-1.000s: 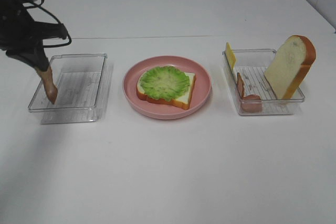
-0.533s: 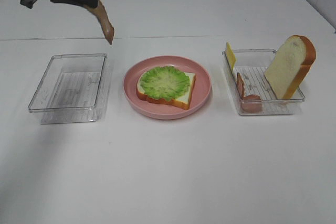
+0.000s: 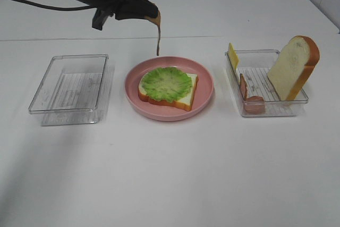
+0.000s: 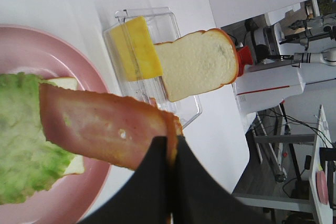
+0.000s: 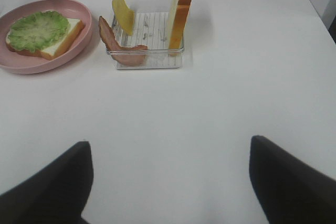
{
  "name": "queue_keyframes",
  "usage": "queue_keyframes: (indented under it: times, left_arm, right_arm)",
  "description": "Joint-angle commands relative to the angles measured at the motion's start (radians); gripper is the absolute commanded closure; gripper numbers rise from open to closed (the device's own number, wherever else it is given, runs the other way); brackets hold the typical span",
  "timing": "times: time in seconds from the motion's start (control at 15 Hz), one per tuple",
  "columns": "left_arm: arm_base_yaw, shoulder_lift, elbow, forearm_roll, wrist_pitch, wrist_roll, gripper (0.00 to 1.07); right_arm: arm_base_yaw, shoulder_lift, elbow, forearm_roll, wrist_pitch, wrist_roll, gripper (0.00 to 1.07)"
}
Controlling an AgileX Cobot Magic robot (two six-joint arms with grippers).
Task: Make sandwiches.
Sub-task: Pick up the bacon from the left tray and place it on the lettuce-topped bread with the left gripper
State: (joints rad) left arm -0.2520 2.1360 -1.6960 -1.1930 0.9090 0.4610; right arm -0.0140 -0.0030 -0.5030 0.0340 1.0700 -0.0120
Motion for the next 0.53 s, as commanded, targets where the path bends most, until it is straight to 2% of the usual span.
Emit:
queue_keyframes:
  times: [0.07, 0.27, 0.53]
  left_arm:
    - [-0.051, 0.067, -0.045, -0.045, -0.001, 0.009, 1.07]
    - [-0.095, 0.130, -0.086, -0.060, -0.003, 0.009, 1.07]
    - [-0.129, 0.201, -0.088, -0.082, -0.002, 0.009, 1.07]
  right_arm:
    - [-0.007, -0.007, 0.002, 0.004, -0.010, 0.006, 0.30]
    - [-0.007, -0.007, 0.002, 0.004, -0.010, 0.006, 0.30]
    - [-0.007, -0.007, 0.002, 0.004, -0.010, 0.006, 0.30]
